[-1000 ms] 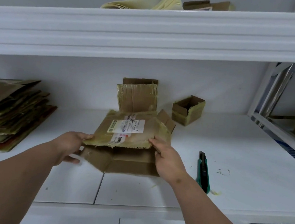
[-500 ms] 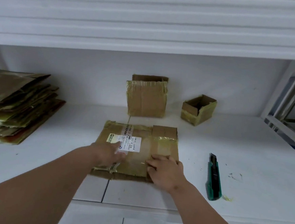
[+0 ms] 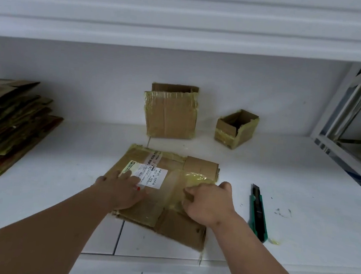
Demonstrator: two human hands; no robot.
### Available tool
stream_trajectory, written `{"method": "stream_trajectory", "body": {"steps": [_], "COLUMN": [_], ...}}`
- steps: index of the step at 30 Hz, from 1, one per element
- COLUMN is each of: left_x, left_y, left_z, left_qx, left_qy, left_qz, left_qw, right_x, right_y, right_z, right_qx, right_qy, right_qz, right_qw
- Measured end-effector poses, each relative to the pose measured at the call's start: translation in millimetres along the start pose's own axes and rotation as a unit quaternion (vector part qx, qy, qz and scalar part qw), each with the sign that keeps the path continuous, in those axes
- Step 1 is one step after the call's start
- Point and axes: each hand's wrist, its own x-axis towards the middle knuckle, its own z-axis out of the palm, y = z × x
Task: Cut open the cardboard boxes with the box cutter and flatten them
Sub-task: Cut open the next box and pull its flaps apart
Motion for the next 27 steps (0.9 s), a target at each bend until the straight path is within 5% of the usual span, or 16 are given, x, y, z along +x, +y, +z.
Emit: {"method": "stream_trajectory", "body": {"steps": [5,9,15,20,27], "left_x": [4,10,17,13,20], "left_y": [14,12,10,27,32], "left_z": [9,17,8,-2,9], "left_qx": [0.019,0.021,0.021,0.06,-0.031], "left_qy": [0.016,0.016,0.014,0.117,0.059], "left_qz": [-0.004,0.014,0.078,0.084,0.105], "left_qw": [1.0,1.0,0.997,0.988,0.992], "right_x": [5,7,0,-7,-12], "right_y": [8,25,23,18,10], "right_z": [9,25,17,11,14], "right_qx": [0.031,0.04,0.005,-0.012,-0.02], "right_qy": [0.11,0.024,0.056,0.046,0.038], "right_qz": [0.029,0.019,0.05,0.033,-0.059], "right_qw": [0.993,0.999,0.997,0.998,0.997]}}
